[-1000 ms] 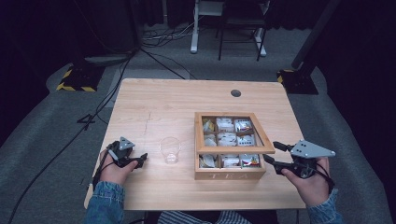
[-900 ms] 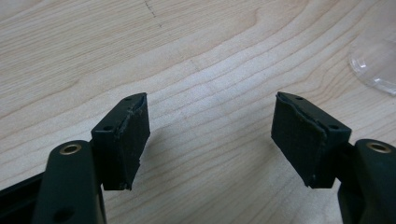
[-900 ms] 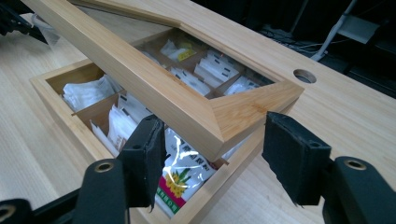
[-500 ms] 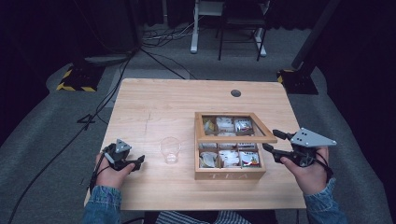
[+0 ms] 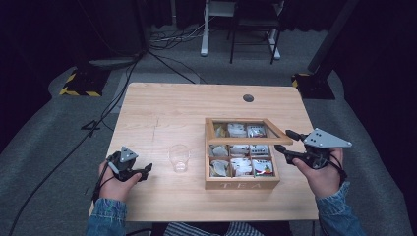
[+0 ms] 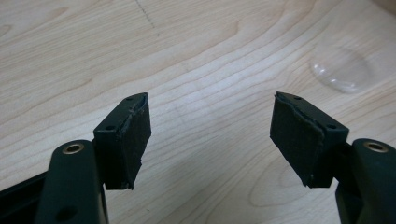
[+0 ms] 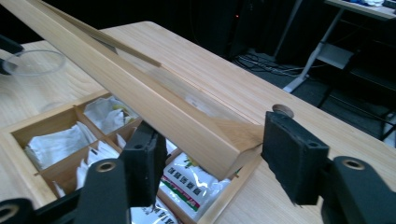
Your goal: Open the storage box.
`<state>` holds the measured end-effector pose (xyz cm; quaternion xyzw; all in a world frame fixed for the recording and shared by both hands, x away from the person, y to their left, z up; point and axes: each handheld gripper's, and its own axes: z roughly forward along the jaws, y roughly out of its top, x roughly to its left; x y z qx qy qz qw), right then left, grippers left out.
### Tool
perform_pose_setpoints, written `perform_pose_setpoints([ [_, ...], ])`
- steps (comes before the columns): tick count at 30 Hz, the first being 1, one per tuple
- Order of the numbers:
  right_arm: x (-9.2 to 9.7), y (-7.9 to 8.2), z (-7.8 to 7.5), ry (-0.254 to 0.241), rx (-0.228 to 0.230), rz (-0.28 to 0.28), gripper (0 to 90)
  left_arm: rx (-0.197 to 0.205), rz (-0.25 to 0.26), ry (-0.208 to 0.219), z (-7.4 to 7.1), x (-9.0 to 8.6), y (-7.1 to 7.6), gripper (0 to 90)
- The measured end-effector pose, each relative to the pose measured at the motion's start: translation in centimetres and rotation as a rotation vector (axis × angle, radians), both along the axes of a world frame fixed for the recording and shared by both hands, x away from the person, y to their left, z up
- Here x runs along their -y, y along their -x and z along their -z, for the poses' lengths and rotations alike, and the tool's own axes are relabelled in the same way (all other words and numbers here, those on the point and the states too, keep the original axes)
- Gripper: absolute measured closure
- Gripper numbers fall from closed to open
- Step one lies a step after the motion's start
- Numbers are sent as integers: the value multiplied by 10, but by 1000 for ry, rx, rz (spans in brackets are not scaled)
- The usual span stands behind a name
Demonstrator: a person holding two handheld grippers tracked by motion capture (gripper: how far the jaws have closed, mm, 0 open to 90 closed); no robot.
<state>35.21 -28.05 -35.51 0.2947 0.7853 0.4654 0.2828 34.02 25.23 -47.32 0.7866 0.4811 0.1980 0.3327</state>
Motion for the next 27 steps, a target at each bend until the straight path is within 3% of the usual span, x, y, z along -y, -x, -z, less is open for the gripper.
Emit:
perform_pose_setpoints([
  [17, -2, -10, -13, -11, -1, 35, 441, 22, 33, 40, -34, 11, 11, 296],
  [27, -2, -10, -13, -13, -11, 38, 440, 44, 91, 50, -52, 34, 15, 290],
])
